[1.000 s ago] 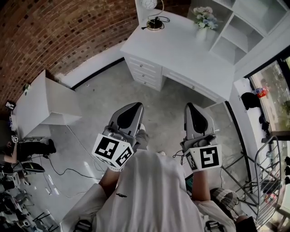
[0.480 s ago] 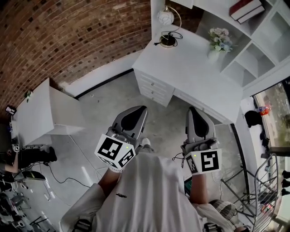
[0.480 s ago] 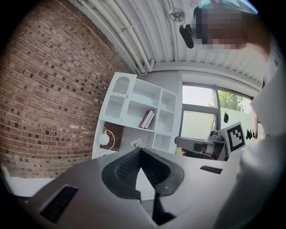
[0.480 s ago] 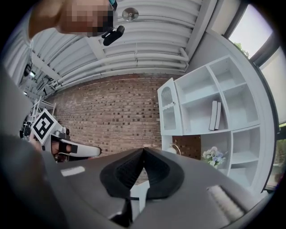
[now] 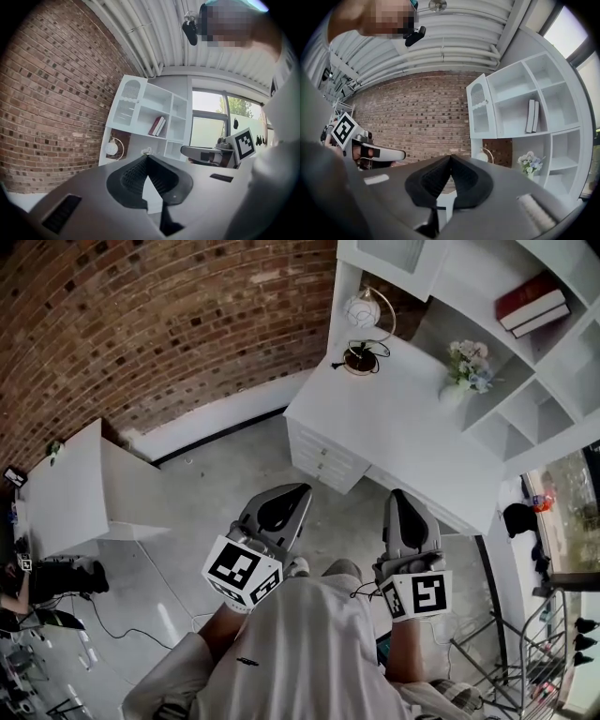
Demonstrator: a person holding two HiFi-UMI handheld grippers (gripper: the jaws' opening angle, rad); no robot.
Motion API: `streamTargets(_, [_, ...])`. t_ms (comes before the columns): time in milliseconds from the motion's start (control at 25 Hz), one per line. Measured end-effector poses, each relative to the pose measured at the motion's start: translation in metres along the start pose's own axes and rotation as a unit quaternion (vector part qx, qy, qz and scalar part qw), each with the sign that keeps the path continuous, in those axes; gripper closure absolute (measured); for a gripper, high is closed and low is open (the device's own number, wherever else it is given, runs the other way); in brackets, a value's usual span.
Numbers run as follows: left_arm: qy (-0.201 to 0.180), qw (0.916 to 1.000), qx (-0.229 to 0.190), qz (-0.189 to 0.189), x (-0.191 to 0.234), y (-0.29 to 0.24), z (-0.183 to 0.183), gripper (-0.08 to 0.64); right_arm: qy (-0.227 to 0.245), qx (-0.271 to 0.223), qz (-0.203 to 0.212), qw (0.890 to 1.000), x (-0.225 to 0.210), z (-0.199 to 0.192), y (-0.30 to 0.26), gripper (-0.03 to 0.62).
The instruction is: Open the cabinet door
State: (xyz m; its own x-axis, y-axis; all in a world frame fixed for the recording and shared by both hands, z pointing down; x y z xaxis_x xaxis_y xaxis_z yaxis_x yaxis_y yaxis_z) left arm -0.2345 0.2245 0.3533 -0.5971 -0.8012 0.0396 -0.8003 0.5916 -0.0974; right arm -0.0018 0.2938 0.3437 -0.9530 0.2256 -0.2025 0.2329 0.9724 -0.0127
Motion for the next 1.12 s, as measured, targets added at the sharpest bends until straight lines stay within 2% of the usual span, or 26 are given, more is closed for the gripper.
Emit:
streamTargets(160, [0.005,1.0000,-0.005,0.003,0.013,0.000,0.003,0.551,0.004,0.012,0.015,1.000,0.009,-0.001,-0.020,0.594])
streamTargets(440, [-0.004,0.9999,0.013,0.002,0.028,-0.029,0.001,0.551,-0.010,-0.005,0.025,1.000,-0.011,-0.001,-0.055,0.594])
streamTargets(680, [-0.003,0.9998,0.016,0.010,0.052,-0.081,0.000,0.551,-0.018,-0.017,0.027,0.999,-0.048,0.008,-0.096,0.594])
streamTargets(880, [-0.012,0.9998,0.015,0.002,0.069,-0.131,0.016,0.551,-0.014,-0.014,0.026,0.999,-0.087,0.020,-0.133,0.594])
streamTargets(1120, [-0.012,0.9997,0.007,0.020,0.087,-0.182,0.033,0.551,-0.014,-0.008,0.037,0.999,-0.133,0.032,-0.175,0.592])
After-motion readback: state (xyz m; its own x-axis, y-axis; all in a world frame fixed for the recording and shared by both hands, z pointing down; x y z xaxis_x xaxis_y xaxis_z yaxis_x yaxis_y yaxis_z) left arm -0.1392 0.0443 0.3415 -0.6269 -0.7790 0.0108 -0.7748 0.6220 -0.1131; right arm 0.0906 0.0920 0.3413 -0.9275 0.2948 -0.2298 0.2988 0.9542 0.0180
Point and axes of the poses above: the fingertips, and each gripper's own axes: y backward along the fingers, x to its left, z out of its top, the point moved 10 cm from there along y, backward along the fingers, and after that the axes turned 10 degrees about -y, right-handed, at the moved point
